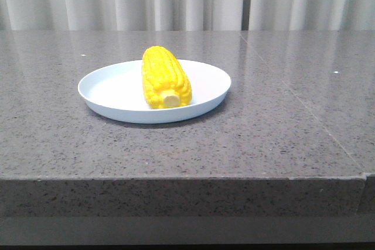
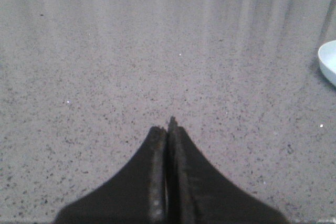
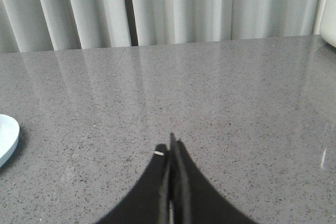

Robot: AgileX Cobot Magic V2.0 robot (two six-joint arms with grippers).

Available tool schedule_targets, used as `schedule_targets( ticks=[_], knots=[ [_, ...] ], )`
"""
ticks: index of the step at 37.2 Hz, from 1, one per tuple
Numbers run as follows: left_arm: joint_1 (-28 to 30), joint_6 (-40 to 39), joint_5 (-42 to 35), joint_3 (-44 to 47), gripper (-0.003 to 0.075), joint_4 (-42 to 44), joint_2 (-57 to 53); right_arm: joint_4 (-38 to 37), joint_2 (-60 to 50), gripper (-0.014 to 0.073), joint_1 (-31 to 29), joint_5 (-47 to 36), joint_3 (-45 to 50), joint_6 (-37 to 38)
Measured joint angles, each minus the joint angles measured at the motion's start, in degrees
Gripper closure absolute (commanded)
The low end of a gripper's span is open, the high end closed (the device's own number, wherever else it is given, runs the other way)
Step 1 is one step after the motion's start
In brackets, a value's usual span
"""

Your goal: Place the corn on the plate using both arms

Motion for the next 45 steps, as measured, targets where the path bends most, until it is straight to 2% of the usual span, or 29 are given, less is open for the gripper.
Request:
schedule_targets(
  ticks=[5,13,45],
  knots=[
    [0.0,0.0,-3.93,0.0,0.0741,0.0,0.0,0.0,0.0,0.0657,0.0,0.0,0.0,0.0],
    [0.0,0.0,-5.33,0.0,0.0741,0.0,0.0,0.0,0.0,0.0657,0.0,0.0,0.0,0.0],
    [0.0,0.0,-5.55,0.0,0.0741,0.0,0.0,0.0,0.0,0.0657,0.0,0.0,0.0,0.0]
  ],
)
